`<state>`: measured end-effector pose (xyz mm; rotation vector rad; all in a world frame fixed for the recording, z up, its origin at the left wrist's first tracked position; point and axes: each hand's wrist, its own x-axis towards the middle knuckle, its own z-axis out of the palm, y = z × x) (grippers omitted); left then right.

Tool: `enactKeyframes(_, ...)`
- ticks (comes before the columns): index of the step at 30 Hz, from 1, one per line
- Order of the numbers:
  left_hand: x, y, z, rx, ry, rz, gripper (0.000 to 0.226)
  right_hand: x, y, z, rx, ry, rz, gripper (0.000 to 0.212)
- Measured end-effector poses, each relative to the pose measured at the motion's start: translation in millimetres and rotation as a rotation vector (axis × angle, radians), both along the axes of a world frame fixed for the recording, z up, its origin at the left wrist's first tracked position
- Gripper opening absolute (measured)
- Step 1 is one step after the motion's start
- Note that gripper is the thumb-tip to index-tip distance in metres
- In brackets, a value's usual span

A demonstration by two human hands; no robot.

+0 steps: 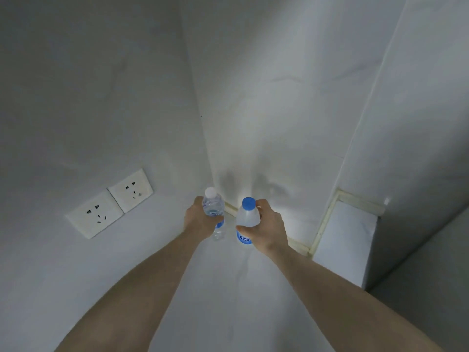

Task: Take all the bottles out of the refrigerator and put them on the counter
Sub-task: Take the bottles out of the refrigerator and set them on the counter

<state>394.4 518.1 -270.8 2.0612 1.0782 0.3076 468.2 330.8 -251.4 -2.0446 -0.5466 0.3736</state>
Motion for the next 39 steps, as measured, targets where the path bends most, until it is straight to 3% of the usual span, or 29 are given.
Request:
enactKeyframes(12, 46.1, 62.9, -56.7, -0.031, -0.076, 0.038, 0.051, 28.5, 53.1, -31.9, -0.04, -0.035, 0.017, 0.047)
enactKeyframes(18, 67.9, 97.6, -85.3, -0.017, -0.011, -0.025, 0.052, 38.6, 69.6, -47.2, -0.037, -0.058, 0.006, 0.046)
enactKeyframes(29, 78.7, 98.6, -82.6, -0.023, -0.054, -0.033, 0.063, 44.7, 104.0, -52.2, -0.067, -0.053, 0.006, 0.038)
enactKeyframes(39, 73.0, 106.3, -60.3, 0.197, -0.029, -0.15, 0.061, 50.9, 118.7, -54.9, -0.064, -0.085, -0.02, 0.026)
